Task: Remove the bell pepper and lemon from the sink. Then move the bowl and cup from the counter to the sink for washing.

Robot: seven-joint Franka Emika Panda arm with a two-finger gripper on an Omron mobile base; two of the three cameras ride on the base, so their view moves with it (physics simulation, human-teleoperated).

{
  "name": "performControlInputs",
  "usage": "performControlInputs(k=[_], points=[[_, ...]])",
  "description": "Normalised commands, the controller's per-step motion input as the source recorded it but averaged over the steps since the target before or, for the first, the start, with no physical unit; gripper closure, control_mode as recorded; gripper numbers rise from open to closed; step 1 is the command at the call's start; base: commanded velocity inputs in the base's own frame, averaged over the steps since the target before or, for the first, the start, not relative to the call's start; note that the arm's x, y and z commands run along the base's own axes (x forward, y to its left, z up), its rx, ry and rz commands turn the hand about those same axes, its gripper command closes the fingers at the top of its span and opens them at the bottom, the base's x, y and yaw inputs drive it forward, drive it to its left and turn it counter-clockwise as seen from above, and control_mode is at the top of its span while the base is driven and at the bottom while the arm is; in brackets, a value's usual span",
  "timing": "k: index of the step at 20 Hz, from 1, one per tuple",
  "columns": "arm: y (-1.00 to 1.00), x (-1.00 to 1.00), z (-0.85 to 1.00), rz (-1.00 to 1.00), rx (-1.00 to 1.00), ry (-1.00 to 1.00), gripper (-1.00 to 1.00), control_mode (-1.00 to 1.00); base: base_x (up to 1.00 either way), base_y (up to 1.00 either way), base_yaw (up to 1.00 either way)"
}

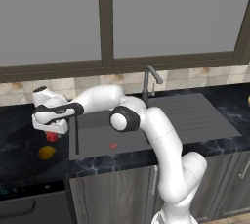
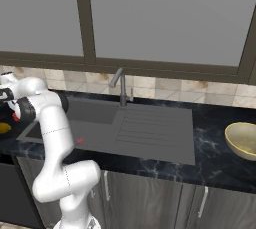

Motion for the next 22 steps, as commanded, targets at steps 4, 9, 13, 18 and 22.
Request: performControlInputs(k=[4,9,13,18,22], points=[[-0.06,-0.04,-0.04,0.0,0.0,0.0,-1.0,-1.0,0.0,0.0,0.0],[-0.1,-0.04,0.0,0.02,0.0,0.0,-1.0,-1.0,0.0,0.0,0.0],[-0.08,-0.03,0.01,0.03,0.0,0.0,-1.0,-1.0,0.0,0.0,0.0],[-0.06,-0.01,0.25,0.03,0.0,-0.06,-1.0,-1.0,0.0,0.0,0.0],[-0.06,-0.08,0.36,0.06,0.0,-0.11,-1.0,-1.0,0.0,0.0,0.0]])
